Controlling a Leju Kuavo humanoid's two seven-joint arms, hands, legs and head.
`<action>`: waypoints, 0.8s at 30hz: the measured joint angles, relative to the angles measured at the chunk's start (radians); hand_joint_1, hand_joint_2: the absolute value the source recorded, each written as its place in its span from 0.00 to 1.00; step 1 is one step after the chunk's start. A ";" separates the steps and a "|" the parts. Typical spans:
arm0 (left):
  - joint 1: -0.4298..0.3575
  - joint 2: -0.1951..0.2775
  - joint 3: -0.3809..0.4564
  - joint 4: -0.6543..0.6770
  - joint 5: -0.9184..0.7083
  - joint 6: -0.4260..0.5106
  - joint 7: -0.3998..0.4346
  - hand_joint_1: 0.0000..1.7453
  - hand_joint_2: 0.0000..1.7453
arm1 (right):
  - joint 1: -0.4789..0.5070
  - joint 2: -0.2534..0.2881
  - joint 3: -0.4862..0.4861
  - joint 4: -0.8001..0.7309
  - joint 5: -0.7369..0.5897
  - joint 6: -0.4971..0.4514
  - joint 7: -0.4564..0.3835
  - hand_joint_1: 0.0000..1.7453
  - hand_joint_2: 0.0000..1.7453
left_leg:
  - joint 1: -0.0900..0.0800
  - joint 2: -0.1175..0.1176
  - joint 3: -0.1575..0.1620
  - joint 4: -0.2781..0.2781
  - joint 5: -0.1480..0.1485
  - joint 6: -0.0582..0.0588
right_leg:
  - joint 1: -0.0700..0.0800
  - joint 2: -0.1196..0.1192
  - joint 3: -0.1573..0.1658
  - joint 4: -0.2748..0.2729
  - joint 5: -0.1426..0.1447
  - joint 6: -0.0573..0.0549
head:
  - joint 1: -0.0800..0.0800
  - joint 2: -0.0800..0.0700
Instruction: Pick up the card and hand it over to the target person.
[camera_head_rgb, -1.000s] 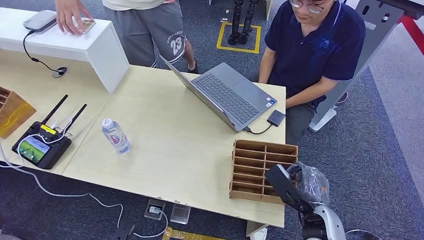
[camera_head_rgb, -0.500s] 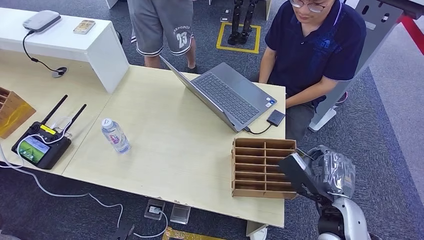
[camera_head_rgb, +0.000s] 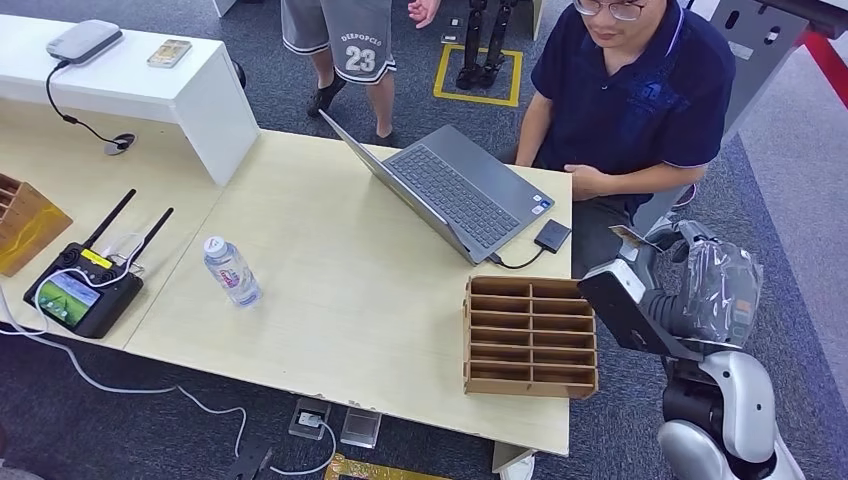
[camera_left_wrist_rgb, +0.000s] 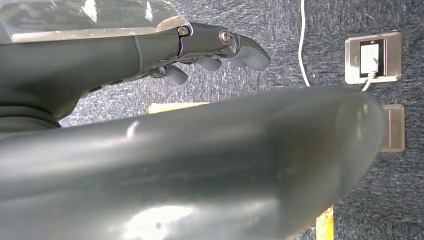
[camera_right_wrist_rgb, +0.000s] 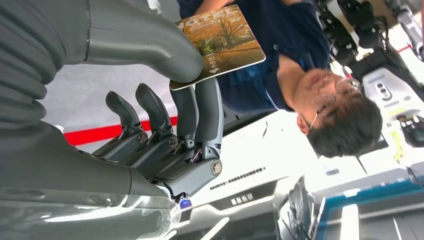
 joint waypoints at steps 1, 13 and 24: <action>0.000 -0.001 0.000 0.000 0.000 0.001 0.000 0.00 0.00 | -0.005 0.003 0.001 0.021 0.012 -0.018 -0.003 0.86 1.00 | 0.000 0.000 0.000 0.000 0.000 0.000 | 0.000 0.000 0.000 0.000 0.000 0.000 | 0.000 0.000; 0.000 0.004 -0.010 0.000 -0.008 -0.004 -0.004 0.00 0.00 | -0.021 0.001 0.003 0.109 0.082 -0.098 0.018 0.86 1.00 | 0.000 -0.004 -0.002 0.000 0.000 0.000 | 0.000 -0.004 0.000 0.000 -0.001 0.000 | 0.000 0.000; -0.001 0.006 -0.010 0.000 -0.009 -0.020 -0.015 0.00 0.00 | -0.004 0.000 -0.005 0.080 0.077 -0.095 0.030 0.00 1.00 | 0.000 -0.004 -0.002 0.001 0.000 0.000 | 0.000 -0.005 -0.001 0.001 -0.002 0.000 | 0.000 0.000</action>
